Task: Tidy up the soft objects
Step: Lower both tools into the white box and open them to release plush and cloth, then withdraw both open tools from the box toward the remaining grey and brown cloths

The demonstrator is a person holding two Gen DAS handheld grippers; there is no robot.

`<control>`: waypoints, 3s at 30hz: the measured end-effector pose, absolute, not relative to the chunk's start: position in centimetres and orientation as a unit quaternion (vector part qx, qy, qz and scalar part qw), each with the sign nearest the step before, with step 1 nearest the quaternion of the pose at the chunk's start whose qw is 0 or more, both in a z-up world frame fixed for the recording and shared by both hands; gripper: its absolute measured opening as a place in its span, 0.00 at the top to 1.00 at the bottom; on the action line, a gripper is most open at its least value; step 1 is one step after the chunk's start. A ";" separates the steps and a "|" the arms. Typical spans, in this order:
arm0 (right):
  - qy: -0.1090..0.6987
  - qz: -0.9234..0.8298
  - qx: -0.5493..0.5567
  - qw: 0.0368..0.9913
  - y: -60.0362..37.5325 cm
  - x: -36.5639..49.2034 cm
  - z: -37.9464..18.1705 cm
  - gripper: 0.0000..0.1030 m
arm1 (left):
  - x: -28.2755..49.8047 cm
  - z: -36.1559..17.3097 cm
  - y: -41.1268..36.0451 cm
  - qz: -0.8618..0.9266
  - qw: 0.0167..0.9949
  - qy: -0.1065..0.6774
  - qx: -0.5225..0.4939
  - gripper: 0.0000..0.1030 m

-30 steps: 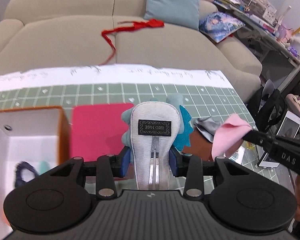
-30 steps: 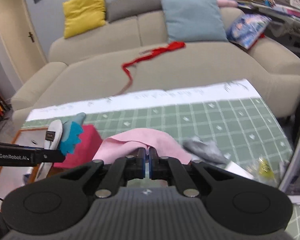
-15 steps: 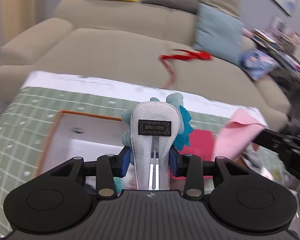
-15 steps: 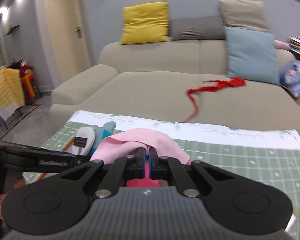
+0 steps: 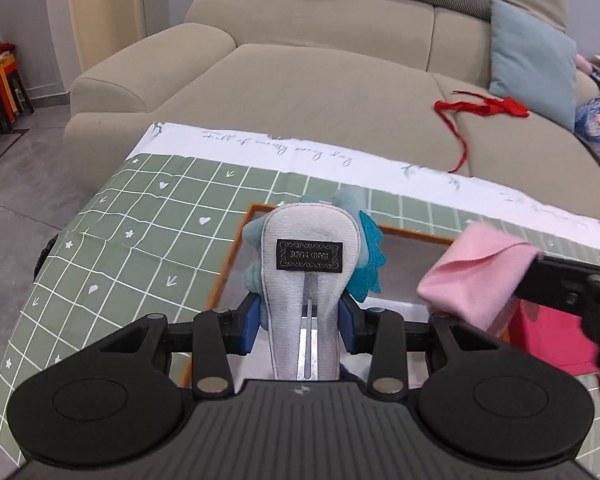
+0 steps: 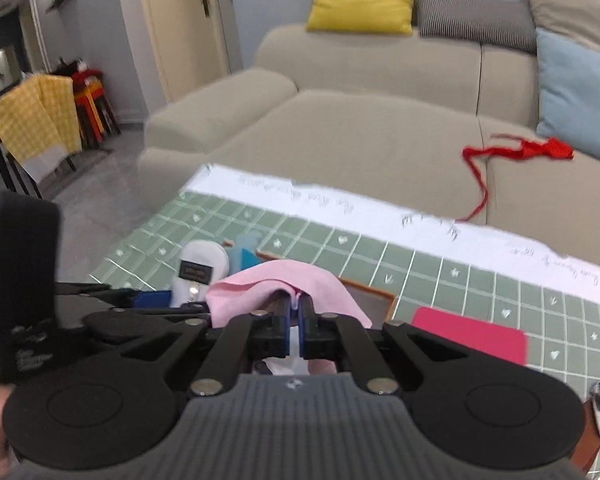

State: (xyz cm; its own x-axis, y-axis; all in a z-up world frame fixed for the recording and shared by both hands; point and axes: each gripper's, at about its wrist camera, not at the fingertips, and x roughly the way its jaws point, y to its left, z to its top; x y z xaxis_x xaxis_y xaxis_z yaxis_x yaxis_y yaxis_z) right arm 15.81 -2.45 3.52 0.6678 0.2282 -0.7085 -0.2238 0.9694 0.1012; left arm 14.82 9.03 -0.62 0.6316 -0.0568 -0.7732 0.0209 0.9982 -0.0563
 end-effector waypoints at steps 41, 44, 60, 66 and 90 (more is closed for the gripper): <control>0.467 0.124 -0.065 0.873 1.3 19.2 -2.2 0.59 | 15.7 -1.6 9.7 -0.021 0.915 0.403 0.001 0.08; 0.460 0.129 -0.067 0.876 1.6 18.8 -1.6 0.33 | 15.4 -1.0 9.4 -0.021 0.919 0.394 0.000 0.08; 0.403 0.116 -0.082 0.904 0.2 15.8 2.6 0.06 | 14.0 1.8 8.8 0.002 0.927 0.374 -0.025 0.08; 0.381 0.096 -0.086 0.916 -2.9 13.8 4.5 0.06 | 12.3 3.7 8.1 -0.019 0.933 0.354 -0.066 0.08; 0.438 -0.150 0.004 0.887 -29.1 9.8 -2.7 0.06 | 2.7 2.8 -12.4 -0.289 0.895 0.330 0.080 0.08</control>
